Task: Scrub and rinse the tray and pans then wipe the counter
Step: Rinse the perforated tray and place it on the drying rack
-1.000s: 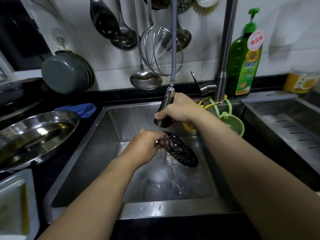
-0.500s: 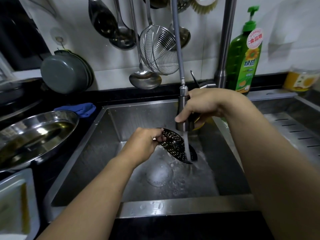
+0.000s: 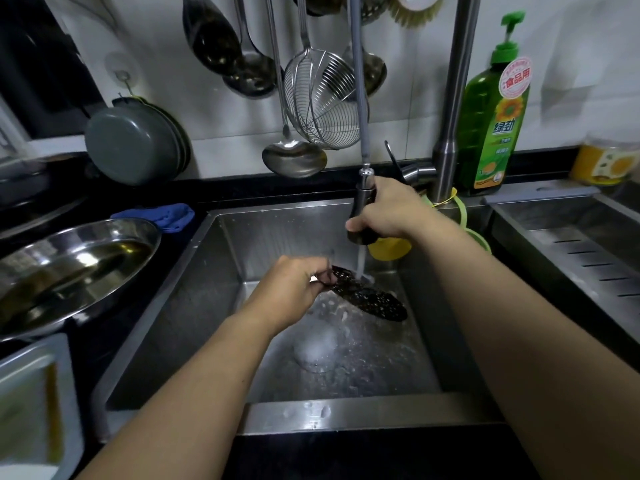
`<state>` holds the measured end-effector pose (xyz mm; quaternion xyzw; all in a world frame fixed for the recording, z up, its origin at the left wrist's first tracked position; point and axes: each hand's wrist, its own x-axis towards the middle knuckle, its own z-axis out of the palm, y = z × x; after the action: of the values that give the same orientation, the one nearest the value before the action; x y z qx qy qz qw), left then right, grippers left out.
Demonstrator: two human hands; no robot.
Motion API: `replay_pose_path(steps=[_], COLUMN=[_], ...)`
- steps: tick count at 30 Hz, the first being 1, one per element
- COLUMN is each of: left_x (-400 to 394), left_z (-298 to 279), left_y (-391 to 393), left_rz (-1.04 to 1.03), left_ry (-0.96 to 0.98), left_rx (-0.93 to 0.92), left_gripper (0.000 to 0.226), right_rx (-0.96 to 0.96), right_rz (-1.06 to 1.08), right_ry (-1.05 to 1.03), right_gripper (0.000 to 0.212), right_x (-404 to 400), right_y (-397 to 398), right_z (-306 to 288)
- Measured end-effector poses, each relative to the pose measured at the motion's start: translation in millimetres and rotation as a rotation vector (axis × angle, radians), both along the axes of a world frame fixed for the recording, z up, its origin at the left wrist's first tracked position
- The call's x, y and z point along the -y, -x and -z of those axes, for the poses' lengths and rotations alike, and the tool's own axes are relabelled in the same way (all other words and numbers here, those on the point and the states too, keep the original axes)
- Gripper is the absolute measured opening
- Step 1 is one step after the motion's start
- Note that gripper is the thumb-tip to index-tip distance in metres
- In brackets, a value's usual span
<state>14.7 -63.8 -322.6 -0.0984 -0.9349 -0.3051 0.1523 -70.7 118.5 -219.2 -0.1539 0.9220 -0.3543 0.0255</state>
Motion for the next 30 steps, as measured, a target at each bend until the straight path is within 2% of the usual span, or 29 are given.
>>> replay_pose_path(steps=[3,6,8,12,15,18,20,22,26,29,30], left_x=[-1,-6,-7,-4,-3,-5,-5,-5,6,11,13], left_z=[-5,-10,-11,-11,-12,-13,-13,-10,-8,-5,-3], left_y=[-2,-4,-5,-6,-5,-5,-8,-10,-7,-6,-6], left_rz=[-0.080,-0.122,-0.136,-0.142,-0.231,-0.271,-0.278,-0.320,-0.465,-0.520,-0.524], left_ry=[0.037,-0.053,-0.134,-0.385,-0.568,-0.611,-0.552,-0.485,-0.355,-0.308,-0.320], left_rx=[0.074,0.131,0.181,0.356,0.431,0.485,0.524,0.559,0.563,0.547,0.544], left_gripper=[0.013,0.013,0.008,0.023,0.010,0.009,0.005,0.006,0.009,0.014,0.014], right_rx=[0.176,0.286,0.291,0.256,0.234,0.310,0.413,0.589,1.035,1.131,1.132], right_rz=[-0.071,-0.183,-0.226,-0.275,-0.303,-0.370,-0.430,-0.348,-0.012,0.203,0.269], right_ry=[0.006,0.089,0.185,0.317,0.331,0.348,0.360,0.520,0.909,1.092,1.147], right_gripper=[0.036,0.030,0.028,0.027,0.024,0.029,0.045,0.061,0.040,0.023,0.023], right_x=[-10,-5,8,26,29,24,16,14,31,38,42], right_y=[2,-4,-9,-16,-18,-13,-11,-9,3,19,23], right_z=[-12,-13,-7,3,8,15,22,38,74,98,104])
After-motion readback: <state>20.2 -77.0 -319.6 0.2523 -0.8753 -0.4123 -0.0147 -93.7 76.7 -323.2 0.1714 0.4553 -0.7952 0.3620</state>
